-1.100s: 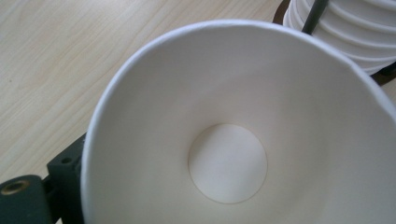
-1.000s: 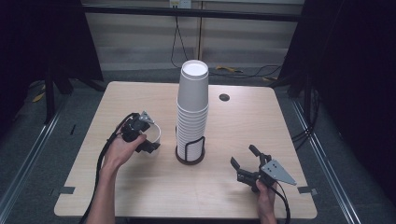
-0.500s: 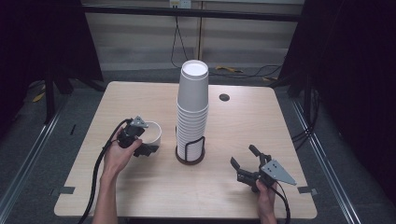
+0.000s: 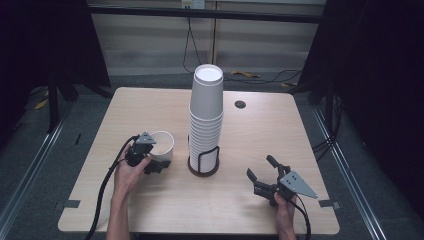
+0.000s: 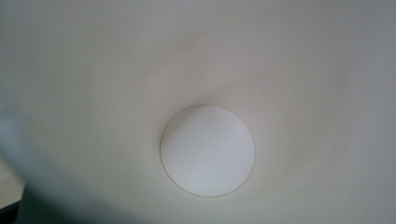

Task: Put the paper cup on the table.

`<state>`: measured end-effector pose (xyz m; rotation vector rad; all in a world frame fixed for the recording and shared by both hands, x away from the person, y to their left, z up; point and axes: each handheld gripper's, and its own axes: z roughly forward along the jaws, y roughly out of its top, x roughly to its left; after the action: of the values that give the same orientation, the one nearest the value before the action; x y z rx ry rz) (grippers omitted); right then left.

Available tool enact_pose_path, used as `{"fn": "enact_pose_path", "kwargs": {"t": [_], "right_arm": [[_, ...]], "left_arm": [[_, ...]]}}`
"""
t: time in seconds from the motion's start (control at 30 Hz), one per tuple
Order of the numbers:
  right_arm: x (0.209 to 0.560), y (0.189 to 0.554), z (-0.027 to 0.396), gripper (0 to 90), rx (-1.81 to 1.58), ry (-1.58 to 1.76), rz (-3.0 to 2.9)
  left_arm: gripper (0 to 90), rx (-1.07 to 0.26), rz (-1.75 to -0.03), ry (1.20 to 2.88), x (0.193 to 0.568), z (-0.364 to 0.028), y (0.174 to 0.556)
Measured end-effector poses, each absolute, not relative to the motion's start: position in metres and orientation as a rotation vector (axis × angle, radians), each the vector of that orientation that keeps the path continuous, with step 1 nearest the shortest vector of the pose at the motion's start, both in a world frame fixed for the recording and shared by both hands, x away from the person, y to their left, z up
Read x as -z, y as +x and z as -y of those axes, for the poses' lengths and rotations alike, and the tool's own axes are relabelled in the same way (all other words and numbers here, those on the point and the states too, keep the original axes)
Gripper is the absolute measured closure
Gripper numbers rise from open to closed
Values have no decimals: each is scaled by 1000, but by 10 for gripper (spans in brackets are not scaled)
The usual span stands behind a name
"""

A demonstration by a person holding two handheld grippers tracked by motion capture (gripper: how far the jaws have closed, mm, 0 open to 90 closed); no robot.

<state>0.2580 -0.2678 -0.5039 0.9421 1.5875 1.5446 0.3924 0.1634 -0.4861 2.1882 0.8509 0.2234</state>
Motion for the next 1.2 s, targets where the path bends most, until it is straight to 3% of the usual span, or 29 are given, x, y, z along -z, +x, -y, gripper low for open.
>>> {"fn": "enact_pose_path", "kwargs": {"t": [0.73, 1.2], "right_arm": [[504, 258, 268, 140, -1548, 940, -1589], [504, 258, 268, 140, -1550, 937, -1589]], "left_arm": [[157, -366, -968, 1897, 485, -182, 348], [159, -454, -926, 1704, 487, -184, 308]]}}
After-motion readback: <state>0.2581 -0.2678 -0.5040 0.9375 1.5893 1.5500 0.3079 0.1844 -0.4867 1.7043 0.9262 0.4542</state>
